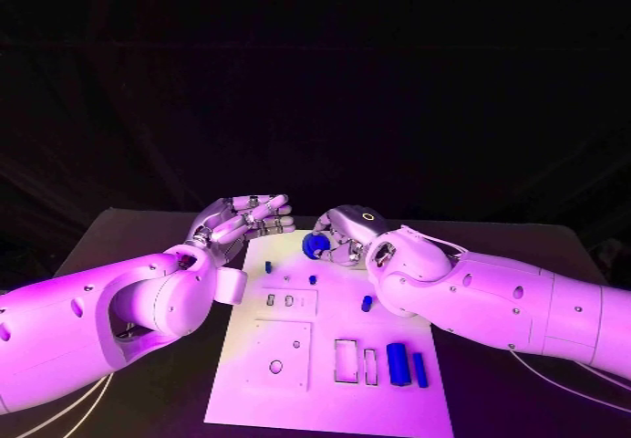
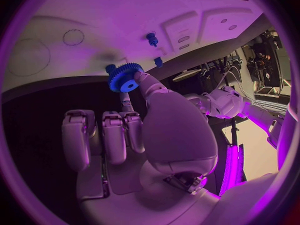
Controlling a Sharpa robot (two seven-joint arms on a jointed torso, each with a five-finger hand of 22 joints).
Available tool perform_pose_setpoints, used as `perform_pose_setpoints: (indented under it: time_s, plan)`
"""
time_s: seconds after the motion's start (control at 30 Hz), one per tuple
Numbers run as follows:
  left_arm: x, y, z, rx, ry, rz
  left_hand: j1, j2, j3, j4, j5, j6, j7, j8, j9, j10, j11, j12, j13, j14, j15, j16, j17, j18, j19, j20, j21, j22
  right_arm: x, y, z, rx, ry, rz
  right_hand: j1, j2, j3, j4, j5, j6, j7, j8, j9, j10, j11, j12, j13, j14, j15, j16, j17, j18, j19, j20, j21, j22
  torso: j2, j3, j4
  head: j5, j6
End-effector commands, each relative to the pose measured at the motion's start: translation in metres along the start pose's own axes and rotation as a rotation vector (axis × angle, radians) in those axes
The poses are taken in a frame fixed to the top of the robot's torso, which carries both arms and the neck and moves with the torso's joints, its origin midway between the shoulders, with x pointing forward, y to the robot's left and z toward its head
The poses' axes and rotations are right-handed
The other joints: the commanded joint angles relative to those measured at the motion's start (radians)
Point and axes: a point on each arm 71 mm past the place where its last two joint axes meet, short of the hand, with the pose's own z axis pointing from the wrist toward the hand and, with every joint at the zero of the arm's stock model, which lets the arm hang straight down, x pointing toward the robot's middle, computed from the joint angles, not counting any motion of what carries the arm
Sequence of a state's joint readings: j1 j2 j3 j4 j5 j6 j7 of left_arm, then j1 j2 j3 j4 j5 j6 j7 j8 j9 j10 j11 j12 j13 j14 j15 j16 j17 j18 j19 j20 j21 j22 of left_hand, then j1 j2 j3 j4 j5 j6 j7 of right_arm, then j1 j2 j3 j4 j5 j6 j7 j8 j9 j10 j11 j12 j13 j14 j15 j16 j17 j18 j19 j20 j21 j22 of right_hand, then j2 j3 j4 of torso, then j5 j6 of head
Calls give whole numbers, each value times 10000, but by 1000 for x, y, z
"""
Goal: Assemble the parts on the task board
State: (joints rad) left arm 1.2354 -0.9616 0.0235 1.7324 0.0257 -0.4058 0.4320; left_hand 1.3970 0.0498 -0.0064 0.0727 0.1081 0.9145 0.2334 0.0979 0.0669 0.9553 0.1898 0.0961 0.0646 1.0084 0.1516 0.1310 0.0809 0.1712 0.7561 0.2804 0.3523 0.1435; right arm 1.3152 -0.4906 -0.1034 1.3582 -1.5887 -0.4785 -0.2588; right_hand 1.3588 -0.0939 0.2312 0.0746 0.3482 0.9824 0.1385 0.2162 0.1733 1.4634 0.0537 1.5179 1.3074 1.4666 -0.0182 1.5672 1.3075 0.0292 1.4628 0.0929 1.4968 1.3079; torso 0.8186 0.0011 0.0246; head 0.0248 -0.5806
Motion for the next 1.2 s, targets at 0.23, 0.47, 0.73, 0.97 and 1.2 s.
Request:
perform_pose_setpoints:
  time_s: [0.23,0.47,0.73,0.97,1.2]
  plan:
    - [3,-2,1,160,193,-11,37,99,14,-62,13,-1,107,-41,-7,11,61,-39,8,3,36,-41,-15,105,-48,35,36,-12,17,5,4,70,208,-85,-81,-3,71,-22,-66,185,-94,37,103,650,-67,40,2122,1042,-37,36,2633,-59,516,-69,39,1696,4,25,-9,25,-50]
    - [3,-1,1,125,193,-27,24,88,4,-59,5,-5,116,-49,-8,8,66,-48,8,6,36,-50,-15,105,-49,35,37,-14,23,8,6,107,249,-46,-96,-11,88,-28,-91,171,-88,18,99,640,-64,29,2111,1042,-37,36,2633,-53,502,-69,23,1676,2,14,0,41,-47]
    - [3,-1,1,110,197,-32,24,88,4,-59,5,-5,116,-49,-8,8,66,-48,8,6,36,-50,-15,105,-49,35,37,-14,26,8,9,163,317,-81,-235,-86,156,-39,-349,3,-17,-147,55,549,-8,-76,2009,1042,1,36,2633,-41,467,-50,-21,1630,-4,13,-21,52,-87]
    - [4,-1,1,91,209,-36,24,88,4,-59,5,-5,116,-49,-8,8,66,-48,8,6,36,-50,-15,105,-49,35,37,-14,26,7,12,287,297,-121,-448,-182,182,-37,-1011,-517,197,-599,-91,430,187,-210,1879,1042,164,36,2633,-34,440,81,-56,1605,-3,17,-2,36,-45]
    - [3,-1,1,80,209,-36,24,88,4,-59,5,-5,116,-49,-8,8,66,-48,8,6,36,-50,-15,105,-49,35,37,-14,27,6,13,314,297,-142,-600,-252,95,-12,-1427,-740,271,-840,-149,305,263,-347,1744,1042,240,36,2633,-26,424,165,-80,1590,-2,14,-9,50,-22]
